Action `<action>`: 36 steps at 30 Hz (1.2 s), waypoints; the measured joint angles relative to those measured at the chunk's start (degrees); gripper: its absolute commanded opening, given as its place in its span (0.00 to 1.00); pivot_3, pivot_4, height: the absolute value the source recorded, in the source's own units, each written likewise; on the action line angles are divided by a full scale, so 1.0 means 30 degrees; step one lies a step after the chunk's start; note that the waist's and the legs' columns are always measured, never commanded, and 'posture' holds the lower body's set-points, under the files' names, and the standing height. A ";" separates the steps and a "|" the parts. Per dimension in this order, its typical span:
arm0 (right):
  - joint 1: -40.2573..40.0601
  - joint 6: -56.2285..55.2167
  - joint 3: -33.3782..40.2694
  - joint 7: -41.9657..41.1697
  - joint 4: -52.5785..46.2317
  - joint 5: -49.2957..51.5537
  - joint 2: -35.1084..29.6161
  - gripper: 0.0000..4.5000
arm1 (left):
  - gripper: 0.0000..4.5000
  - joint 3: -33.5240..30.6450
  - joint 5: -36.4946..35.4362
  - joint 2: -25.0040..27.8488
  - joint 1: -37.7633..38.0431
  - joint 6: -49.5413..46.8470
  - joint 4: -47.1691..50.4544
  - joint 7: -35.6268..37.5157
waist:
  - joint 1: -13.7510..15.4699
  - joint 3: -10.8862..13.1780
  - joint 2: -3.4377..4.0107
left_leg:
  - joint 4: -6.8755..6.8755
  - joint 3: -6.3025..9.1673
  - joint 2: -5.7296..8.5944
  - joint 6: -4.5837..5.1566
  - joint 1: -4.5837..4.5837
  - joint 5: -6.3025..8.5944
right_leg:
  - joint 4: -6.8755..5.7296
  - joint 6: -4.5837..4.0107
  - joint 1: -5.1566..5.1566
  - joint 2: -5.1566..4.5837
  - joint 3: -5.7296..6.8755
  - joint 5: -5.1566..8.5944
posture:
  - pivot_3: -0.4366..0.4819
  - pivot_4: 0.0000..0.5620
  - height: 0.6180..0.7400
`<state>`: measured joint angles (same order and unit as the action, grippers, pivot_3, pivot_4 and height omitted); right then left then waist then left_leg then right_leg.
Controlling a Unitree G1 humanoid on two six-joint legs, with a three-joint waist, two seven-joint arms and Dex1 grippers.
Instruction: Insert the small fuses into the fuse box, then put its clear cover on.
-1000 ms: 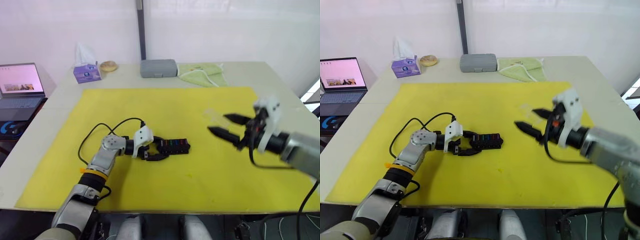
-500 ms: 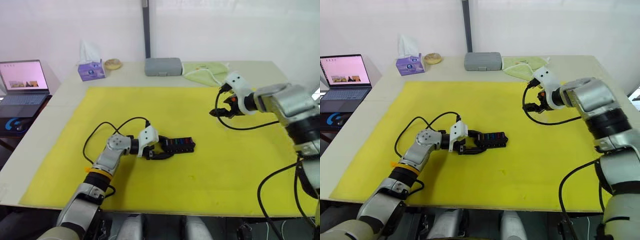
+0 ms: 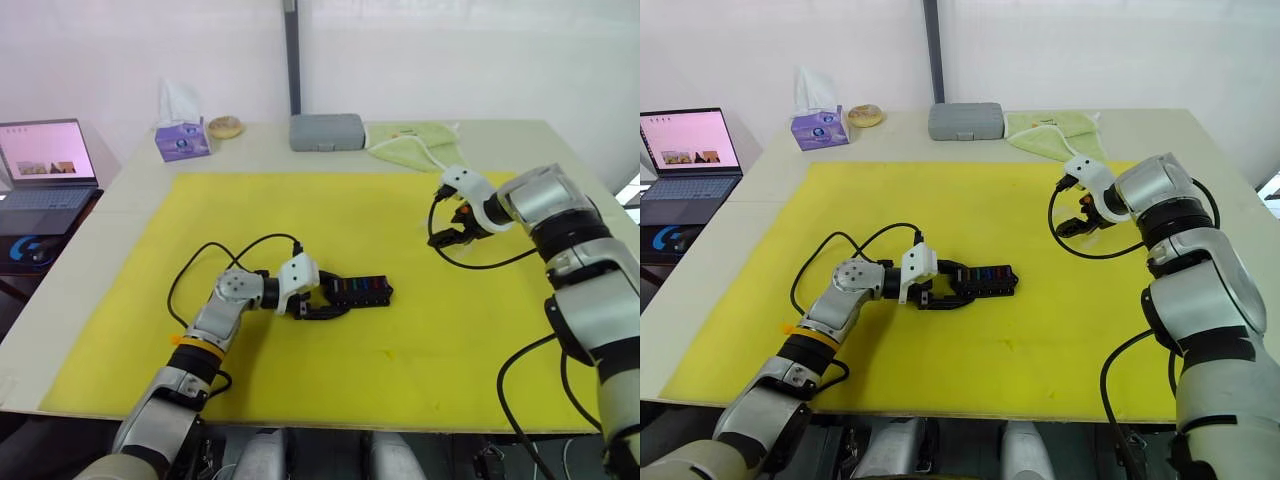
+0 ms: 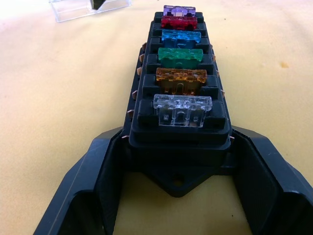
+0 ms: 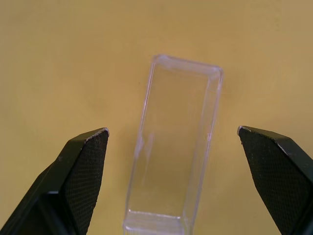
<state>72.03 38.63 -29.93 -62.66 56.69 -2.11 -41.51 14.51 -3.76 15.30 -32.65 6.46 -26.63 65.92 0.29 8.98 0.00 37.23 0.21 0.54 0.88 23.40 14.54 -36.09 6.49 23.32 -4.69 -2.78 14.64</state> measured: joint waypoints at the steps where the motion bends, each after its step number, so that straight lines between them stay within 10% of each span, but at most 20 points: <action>1: 0.0010 -0.0092 0.0174 -0.0008 0.0131 -0.0177 0.0039 1.00 | 0.57 0.0000 -0.0010 -0.0008 0.0009 0.0000 -0.0002 -0.0024 | -0.0003 0.0000 0.0000 | 0.0000 0.0001 0.0000 0.0000 0.0000 0.0000 | 0.0000 0.0000 0.0000 0.0000 0.0002 0.0000 | 0.48 0.27 1.00; 5: -0.0001 -0.0329 0.0549 -0.0012 0.0838 -0.0785 0.0487 0.94 | 0.57 0.0000 -0.0043 -0.0075 0.0011 0.0005 -0.0002 -0.0044 | -0.0029 0.0000 0.0000 | -0.0001 -0.0001 0.0001 -0.0001 0.0000 0.0000 | -0.0001 0.0001 0.0000 0.0000 0.0002 0.0000 | 0.48 0.27 1.00; 11: -0.0043 -0.1350 0.1141 0.0371 0.1780 -0.1640 0.1000 0.37 | 0.57 0.0000 -0.0047 -0.0060 -0.0008 0.0015 -0.0049 -0.0051 | -0.0007 0.0000 0.0001 | -0.0001 -0.0001 0.0004 -0.0003 0.0000 -0.0002 | -0.0002 0.0002 -0.0001 -0.0001 0.0004 -0.0001 | 0.48 0.27 1.00; 24: -0.0036 -0.0865 0.2958 0.0254 -0.0719 -0.2340 0.0526 0.36 | 0.57 0.0128 -0.0089 0.0036 -0.1278 0.0986 -0.1969 0.0848 | 0.0000 0.0009 0.0017 | 0.0003 0.0002 0.0006 -0.0018 -0.0004 -0.0010 | -0.0014 0.0005 -0.0003 0.0000 0.0006 -0.0003 | 0.48 0.27 1.00; 36: -0.5632 0.2228 0.3676 -0.6495 -1.9045 0.1649 -0.3765 0.36 | 0.57 -0.0065 -0.1079 0.0310 -0.2504 0.0461 -0.3677 0.4230 | -0.0319 0.0022 0.0006 | -0.0008 0.0073 -0.0029 -0.0015 0.0022 -0.0009 | -0.0037 0.0193 0.0031 0.0037 0.0063 0.0019 | 0.48 0.27 1.00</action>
<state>55.13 45.31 -18.91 -82.14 -0.45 2.84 -52.81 14.32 -6.99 16.23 -40.16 7.84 -37.66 78.62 -0.67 9.05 0.02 37.20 0.43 0.46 0.84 23.47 14.51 -36.20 7.07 23.41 -4.58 -2.59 14.69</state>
